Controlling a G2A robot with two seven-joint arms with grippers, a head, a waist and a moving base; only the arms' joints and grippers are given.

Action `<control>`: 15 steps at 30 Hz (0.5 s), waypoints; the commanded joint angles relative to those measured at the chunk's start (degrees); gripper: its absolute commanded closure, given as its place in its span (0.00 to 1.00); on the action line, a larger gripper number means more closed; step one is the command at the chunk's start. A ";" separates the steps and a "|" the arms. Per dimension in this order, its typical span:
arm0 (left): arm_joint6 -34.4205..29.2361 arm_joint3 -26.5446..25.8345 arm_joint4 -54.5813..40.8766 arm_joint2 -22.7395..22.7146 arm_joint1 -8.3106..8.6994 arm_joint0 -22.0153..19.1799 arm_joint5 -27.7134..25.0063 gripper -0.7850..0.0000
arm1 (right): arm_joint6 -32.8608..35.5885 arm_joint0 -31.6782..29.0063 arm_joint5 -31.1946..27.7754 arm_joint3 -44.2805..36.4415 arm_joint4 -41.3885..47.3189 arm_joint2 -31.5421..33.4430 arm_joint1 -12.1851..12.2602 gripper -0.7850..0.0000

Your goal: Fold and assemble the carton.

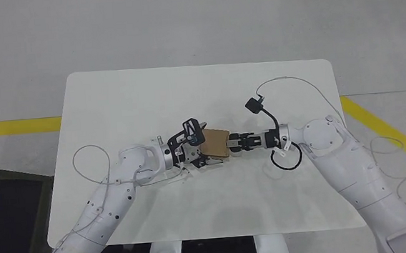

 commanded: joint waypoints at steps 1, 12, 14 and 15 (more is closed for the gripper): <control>-0.04 0.02 0.01 0.09 -0.03 -0.03 -0.03 0.00 | -0.22 0.29 -0.20 0.03 0.48 -0.26 -0.16 0.85; -0.24 0.33 -0.06 0.34 -0.16 -0.05 -0.11 0.00 | -1.13 0.32 -1.93 1.61 4.17 -0.31 -0.63 0.77; -0.29 0.42 -0.18 0.34 -0.18 -0.06 -0.12 0.00 | -1.02 0.12 -2.00 1.70 4.13 -0.14 -0.58 0.76; -0.30 0.45 -0.19 0.34 -0.18 -0.08 -0.13 0.00 | -0.96 0.03 -2.02 1.72 4.00 -0.01 -0.53 0.76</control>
